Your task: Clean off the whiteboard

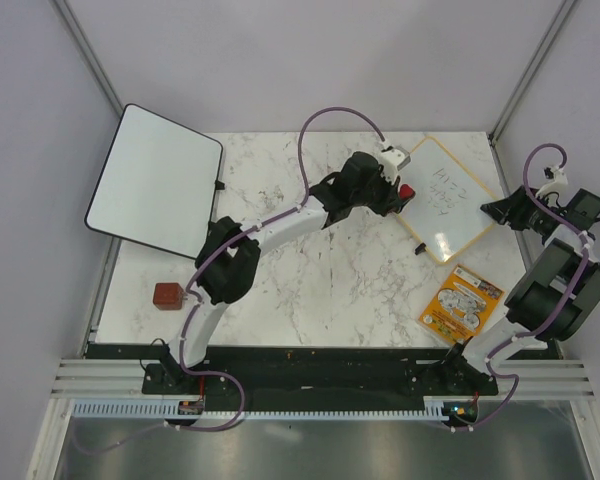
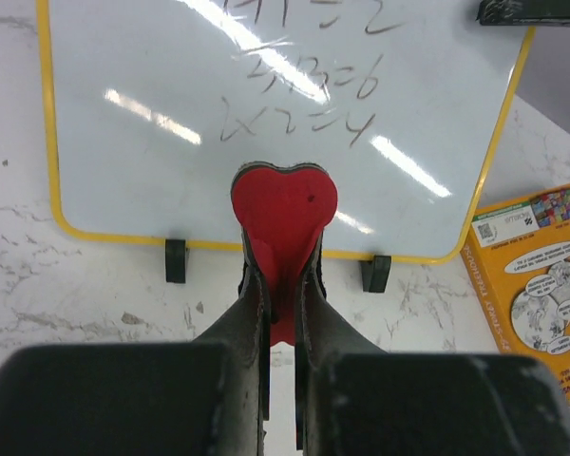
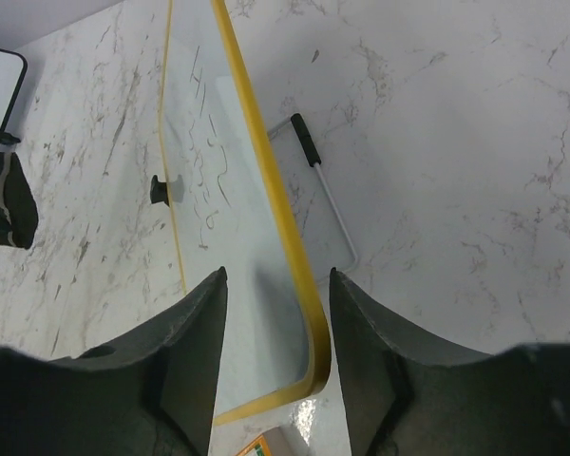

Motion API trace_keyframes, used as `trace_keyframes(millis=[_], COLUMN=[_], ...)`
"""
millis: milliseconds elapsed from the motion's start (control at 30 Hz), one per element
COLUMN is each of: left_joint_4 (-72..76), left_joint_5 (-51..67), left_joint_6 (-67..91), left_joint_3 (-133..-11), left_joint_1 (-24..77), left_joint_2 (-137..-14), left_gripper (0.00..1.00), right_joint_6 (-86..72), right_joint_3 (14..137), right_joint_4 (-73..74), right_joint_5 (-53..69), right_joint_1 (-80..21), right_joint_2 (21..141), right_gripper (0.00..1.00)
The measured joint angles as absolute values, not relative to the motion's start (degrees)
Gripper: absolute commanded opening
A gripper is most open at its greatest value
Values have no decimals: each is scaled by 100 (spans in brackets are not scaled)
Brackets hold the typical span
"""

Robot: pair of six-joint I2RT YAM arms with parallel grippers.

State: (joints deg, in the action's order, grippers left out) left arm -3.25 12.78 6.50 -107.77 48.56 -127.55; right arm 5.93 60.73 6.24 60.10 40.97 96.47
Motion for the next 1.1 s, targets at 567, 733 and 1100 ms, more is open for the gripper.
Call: trace_keyframes(millis=[567,733,1100], left_joint_4=[-421,-379,-143], left_joint_5=[729,561,307], left_joint_6=[646,644,646], left_joint_3=[-11808,-11808,-11795], left_joint_1=[4856,4842,4786], left_joint_2=[-13753,-13764,-13764], left_gripper=[2,2,2], right_joint_6=[698,1555,3789], right_joint_3=[6222,6705,7776], right_joint_4=[799,1717,3951], right_joint_5=[6311,6440,6622], right_joint_1=[4060,4056,4034], right_joint_2=[9830,10110,10700], right_gripper=[6,3,0])
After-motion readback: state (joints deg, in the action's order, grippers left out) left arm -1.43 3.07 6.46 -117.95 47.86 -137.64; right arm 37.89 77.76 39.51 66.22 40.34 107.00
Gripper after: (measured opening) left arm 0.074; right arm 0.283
